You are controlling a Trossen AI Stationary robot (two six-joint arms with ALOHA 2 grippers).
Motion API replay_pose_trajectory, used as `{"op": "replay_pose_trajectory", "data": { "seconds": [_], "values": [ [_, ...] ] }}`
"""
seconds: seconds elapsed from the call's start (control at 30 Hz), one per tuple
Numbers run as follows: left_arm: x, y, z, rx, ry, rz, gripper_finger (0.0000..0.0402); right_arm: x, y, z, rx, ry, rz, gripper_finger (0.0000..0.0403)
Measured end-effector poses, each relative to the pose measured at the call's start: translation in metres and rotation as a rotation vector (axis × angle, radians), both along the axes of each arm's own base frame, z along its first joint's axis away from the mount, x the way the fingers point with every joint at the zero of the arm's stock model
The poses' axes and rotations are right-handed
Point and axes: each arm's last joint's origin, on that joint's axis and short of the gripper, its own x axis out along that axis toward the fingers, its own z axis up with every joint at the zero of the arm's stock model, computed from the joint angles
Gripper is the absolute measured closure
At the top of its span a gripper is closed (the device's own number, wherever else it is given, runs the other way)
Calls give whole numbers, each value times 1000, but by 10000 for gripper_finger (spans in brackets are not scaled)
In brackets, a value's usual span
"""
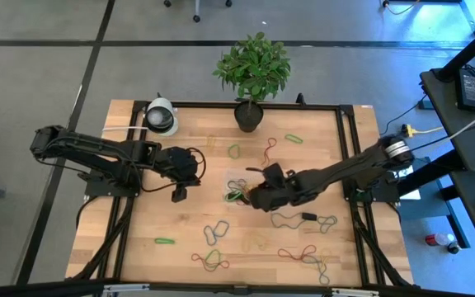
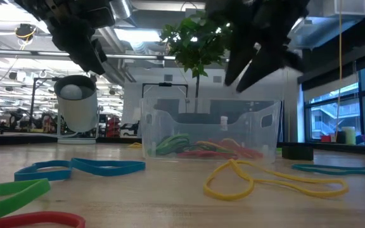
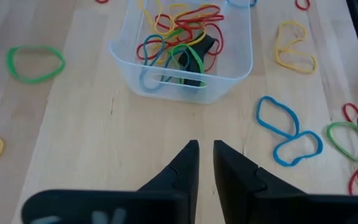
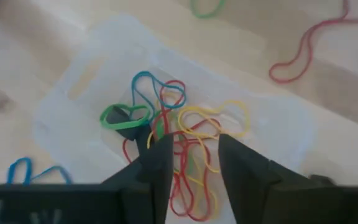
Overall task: Pick and place rubber bands into bin
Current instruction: Put the blue rubber band into the bin
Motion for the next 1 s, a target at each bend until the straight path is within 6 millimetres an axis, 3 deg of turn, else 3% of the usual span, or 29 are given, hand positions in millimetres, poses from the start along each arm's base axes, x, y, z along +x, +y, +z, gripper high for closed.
{"op": "replay_pose_trajectory", "data": {
  "seconds": [0.23, 0.43, 0.77, 0.9, 1.0],
  "values": [
    [5, -23, 19, 19, -53, -16, 364, -48, 14, 47, -74, 22, 185, 299],
    [18, -51, 31, 31, -68, 47, 376, -95, 38, 63, -151, 79, 289, 337],
    [62, -105, 24, 59, 138, 165, 377, -145, 86, 59, -168, 122, 455, 371],
    [74, -120, 5, 11, 250, 233, 365, -160, 94, 48, -219, 105, 494, 379],
    [80, -128, -15, -47, 328, 285, 343, -168, 100, 29, -158, 100, 485, 393]
  ]
}}
